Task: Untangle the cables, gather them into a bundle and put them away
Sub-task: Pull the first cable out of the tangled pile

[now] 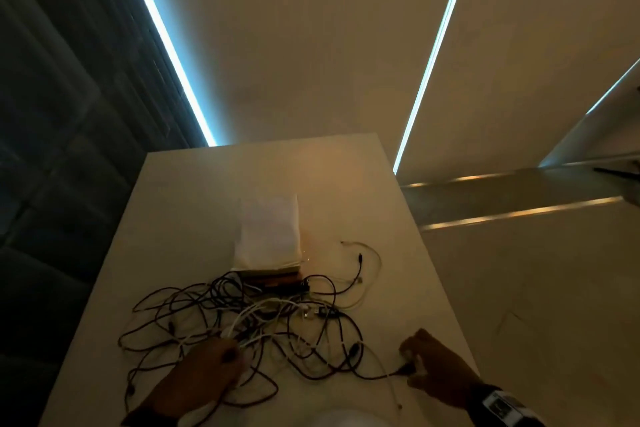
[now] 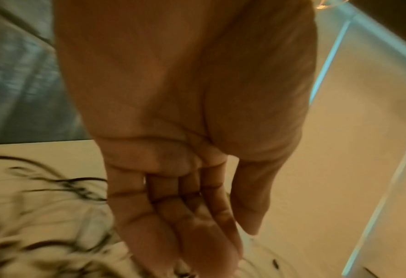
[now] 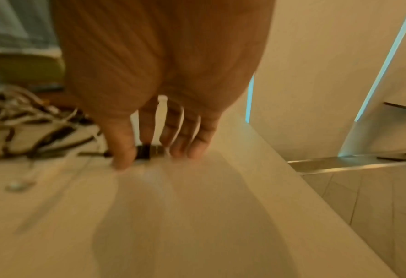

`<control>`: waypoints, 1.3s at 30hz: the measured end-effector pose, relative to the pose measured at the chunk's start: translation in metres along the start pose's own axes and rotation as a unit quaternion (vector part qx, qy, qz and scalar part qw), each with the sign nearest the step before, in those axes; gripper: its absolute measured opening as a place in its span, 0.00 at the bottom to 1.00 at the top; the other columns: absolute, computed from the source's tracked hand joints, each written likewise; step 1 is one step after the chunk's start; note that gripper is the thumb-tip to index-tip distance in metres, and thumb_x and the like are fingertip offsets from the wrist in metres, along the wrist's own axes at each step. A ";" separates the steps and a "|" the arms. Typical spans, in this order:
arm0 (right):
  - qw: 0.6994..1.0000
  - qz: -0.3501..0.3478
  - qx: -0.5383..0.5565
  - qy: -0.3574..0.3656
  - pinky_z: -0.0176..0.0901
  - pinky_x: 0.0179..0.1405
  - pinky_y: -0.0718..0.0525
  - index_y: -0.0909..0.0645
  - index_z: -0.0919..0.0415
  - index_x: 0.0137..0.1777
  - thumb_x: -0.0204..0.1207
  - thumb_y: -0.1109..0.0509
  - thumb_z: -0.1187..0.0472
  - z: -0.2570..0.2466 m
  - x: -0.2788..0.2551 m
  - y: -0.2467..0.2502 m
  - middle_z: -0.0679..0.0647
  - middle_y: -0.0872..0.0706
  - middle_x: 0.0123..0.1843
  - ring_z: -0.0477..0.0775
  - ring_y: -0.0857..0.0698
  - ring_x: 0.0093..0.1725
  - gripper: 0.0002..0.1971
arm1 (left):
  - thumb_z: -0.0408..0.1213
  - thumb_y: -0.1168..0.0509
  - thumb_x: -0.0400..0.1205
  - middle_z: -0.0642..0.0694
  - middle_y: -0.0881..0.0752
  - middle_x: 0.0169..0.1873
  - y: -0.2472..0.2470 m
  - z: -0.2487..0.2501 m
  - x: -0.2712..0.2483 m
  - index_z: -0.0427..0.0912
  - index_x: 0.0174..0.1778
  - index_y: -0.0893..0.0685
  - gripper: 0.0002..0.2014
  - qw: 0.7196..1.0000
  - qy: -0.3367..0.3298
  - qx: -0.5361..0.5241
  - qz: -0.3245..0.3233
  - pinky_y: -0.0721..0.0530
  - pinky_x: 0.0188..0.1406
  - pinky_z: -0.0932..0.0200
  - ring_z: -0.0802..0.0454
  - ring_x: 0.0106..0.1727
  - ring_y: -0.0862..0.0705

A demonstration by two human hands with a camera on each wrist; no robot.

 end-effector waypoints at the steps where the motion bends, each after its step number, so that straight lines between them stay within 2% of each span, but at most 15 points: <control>1: 1.000 -0.001 -0.012 0.001 0.46 0.58 0.22 0.30 0.42 0.50 0.75 0.30 0.51 -0.007 0.001 0.000 0.43 0.28 0.57 0.48 0.25 0.55 0.11 | 0.44 0.33 0.81 0.48 0.12 0.29 0.003 0.024 -0.001 0.40 0.40 0.15 0.11 1.000 -0.015 -0.015 0.000 0.18 0.32 0.63 0.58 0.28 0.15; 5: 0.999 -0.014 -0.047 0.005 0.45 0.50 0.24 0.33 0.42 0.39 0.77 0.31 0.54 -0.013 0.009 0.015 0.42 0.25 0.48 0.53 0.21 0.54 0.12 | 0.45 0.33 0.81 0.49 0.12 0.32 -0.010 0.083 0.010 0.49 0.40 0.16 0.07 0.991 -0.134 -0.024 0.014 0.15 0.35 0.58 0.57 0.30 0.14; 8: 0.996 0.046 0.014 0.073 0.41 0.46 0.18 0.23 0.52 0.43 0.76 0.27 0.55 -0.039 0.009 0.052 0.42 0.16 0.44 0.48 0.15 0.48 0.06 | 0.56 0.35 0.78 0.58 0.12 0.41 -0.023 0.114 0.021 0.58 0.47 0.13 0.09 0.980 -0.196 0.014 0.039 0.14 0.47 0.57 0.61 0.42 0.14; 11: 0.967 0.138 0.130 0.170 0.41 0.48 0.13 0.17 0.57 0.46 0.74 0.24 0.60 -0.089 0.002 0.094 0.47 0.12 0.43 0.42 0.13 0.44 0.05 | 0.51 0.35 0.82 0.54 0.15 0.53 -0.035 0.143 0.029 0.51 0.61 0.15 0.15 0.971 -0.233 0.052 0.034 0.18 0.51 0.66 0.62 0.49 0.17; 14: 0.923 0.195 0.231 0.240 0.35 0.42 0.15 0.17 0.56 0.44 0.74 0.24 0.64 -0.135 -0.006 0.122 0.48 0.13 0.40 0.42 0.14 0.40 0.04 | 0.43 0.37 0.85 0.52 0.12 0.46 -0.040 0.163 0.028 0.46 0.56 0.12 0.11 0.957 -0.287 0.012 0.049 0.15 0.48 0.59 0.61 0.44 0.14; 16: 0.892 0.201 0.302 0.271 0.41 0.42 0.12 0.18 0.60 0.47 0.76 0.26 0.64 -0.153 -0.006 0.127 0.53 0.13 0.41 0.48 0.13 0.40 0.03 | 0.38 0.38 0.84 0.55 0.11 0.41 -0.038 0.165 0.025 0.45 0.52 0.11 0.10 0.946 -0.308 -0.052 0.085 0.15 0.45 0.62 0.61 0.43 0.13; 19: 0.840 0.199 0.419 0.282 0.48 0.44 0.12 0.18 0.67 0.51 0.78 0.28 0.60 -0.169 -0.002 0.123 0.58 0.14 0.44 0.55 0.13 0.41 0.09 | 0.45 0.37 0.85 0.57 0.12 0.40 -0.032 0.166 0.017 0.52 0.46 0.13 0.08 0.919 -0.337 -0.125 0.162 0.17 0.45 0.61 0.60 0.43 0.14; 21: 0.830 0.164 0.462 0.264 0.49 0.50 0.13 0.20 0.67 0.57 0.80 0.31 0.54 -0.177 0.004 0.116 0.60 0.13 0.49 0.56 0.13 0.48 0.16 | 0.52 0.38 0.84 0.58 0.17 0.38 -0.025 0.166 0.016 0.57 0.42 0.18 0.08 0.898 -0.333 -0.158 0.242 0.20 0.42 0.62 0.59 0.41 0.18; 23: 0.821 0.088 0.503 0.254 0.55 0.58 0.14 0.21 0.68 0.61 0.84 0.37 0.52 -0.188 0.009 0.108 0.62 0.13 0.53 0.61 0.13 0.53 0.18 | 0.55 0.41 0.83 0.49 0.18 0.43 -0.016 0.165 0.016 0.52 0.46 0.19 0.12 0.882 -0.309 -0.211 0.286 0.15 0.43 0.52 0.48 0.46 0.16; 25: 0.808 0.032 0.524 0.268 0.53 0.52 0.13 0.19 0.72 0.56 0.87 0.42 0.55 -0.200 0.011 0.102 0.63 0.14 0.45 0.60 0.13 0.44 0.19 | 0.51 0.45 0.86 0.37 0.17 0.48 -0.006 0.165 0.013 0.45 0.49 0.19 0.15 0.868 -0.282 -0.304 0.274 0.11 0.36 0.44 0.39 0.44 0.15; 27: 0.807 0.028 0.521 0.277 0.42 0.38 0.17 0.18 0.74 0.50 0.86 0.41 0.54 -0.208 0.015 0.097 0.59 0.18 0.35 0.52 0.20 0.32 0.20 | 0.44 0.49 0.90 0.34 0.14 0.45 0.001 0.165 0.008 0.35 0.45 0.23 0.18 0.841 -0.259 -0.418 0.225 0.13 0.25 0.40 0.33 0.39 0.15; 30: 0.814 0.020 0.515 0.269 0.37 0.31 0.27 0.18 0.75 0.58 0.84 0.38 0.57 -0.216 0.024 0.090 0.51 0.16 0.34 0.44 0.25 0.28 0.18 | 0.40 0.53 0.90 0.37 0.20 0.24 0.006 0.166 0.003 0.36 0.39 0.28 0.18 0.790 -0.261 -0.522 0.189 0.16 0.28 0.48 0.37 0.31 0.16; 33: 0.835 0.006 0.480 0.269 0.27 0.33 0.24 0.20 0.71 0.62 0.86 0.43 0.70 -0.219 0.033 0.084 0.39 0.12 0.31 0.35 0.19 0.28 0.13 | 0.38 0.52 0.89 0.45 0.33 0.17 0.011 0.164 0.004 0.36 0.36 0.28 0.17 0.753 -0.282 -0.562 0.194 0.25 0.25 0.55 0.47 0.19 0.31; 36: 0.869 0.028 0.403 0.286 0.29 0.47 0.21 0.17 0.69 0.64 0.86 0.41 0.65 -0.211 0.049 0.076 0.38 0.10 0.45 0.34 0.15 0.43 0.14 | 0.39 0.50 0.88 0.51 0.33 0.18 0.018 0.158 0.000 0.38 0.35 0.28 0.17 0.731 -0.303 -0.584 0.184 0.44 0.18 0.58 0.56 0.16 0.40; 39: 0.900 0.060 0.341 0.266 0.30 0.43 0.24 0.14 0.60 0.56 0.86 0.39 0.60 -0.195 0.068 0.063 0.35 0.14 0.36 0.34 0.20 0.36 0.12 | 0.41 0.48 0.86 0.53 0.32 0.18 0.021 0.155 -0.005 0.38 0.36 0.29 0.15 0.731 -0.314 -0.577 0.184 0.48 0.19 0.56 0.58 0.16 0.42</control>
Point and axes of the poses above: each hand's wrist, its own x-axis towards the middle knuckle, its own y-axis out of the back of the hand, z = x × y, the point moved 1 cm from there along x, towards the middle knuckle
